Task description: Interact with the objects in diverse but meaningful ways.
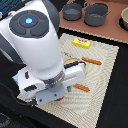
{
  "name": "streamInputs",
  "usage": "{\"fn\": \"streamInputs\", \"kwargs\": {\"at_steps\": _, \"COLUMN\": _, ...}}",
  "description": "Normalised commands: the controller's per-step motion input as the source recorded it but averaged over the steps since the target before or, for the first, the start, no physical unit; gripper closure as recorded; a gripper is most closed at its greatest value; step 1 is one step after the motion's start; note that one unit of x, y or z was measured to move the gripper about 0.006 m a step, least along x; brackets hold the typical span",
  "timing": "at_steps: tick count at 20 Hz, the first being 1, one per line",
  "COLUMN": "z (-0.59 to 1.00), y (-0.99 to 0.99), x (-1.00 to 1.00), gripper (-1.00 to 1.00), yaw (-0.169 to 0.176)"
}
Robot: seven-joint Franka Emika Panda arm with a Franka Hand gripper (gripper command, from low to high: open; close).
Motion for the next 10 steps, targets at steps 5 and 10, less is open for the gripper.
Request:
{"fn": "streamInputs", "kwargs": {"at_steps": 5, "z": 0.65, "y": 0.64, "x": 0.39, "gripper": -1.00, "yaw": 0.131}}
{"fn": "streamInputs", "kwargs": {"at_steps": 10, "z": 0.21, "y": 0.61, "x": 0.32, "gripper": -1.00, "yaw": 0.213}}
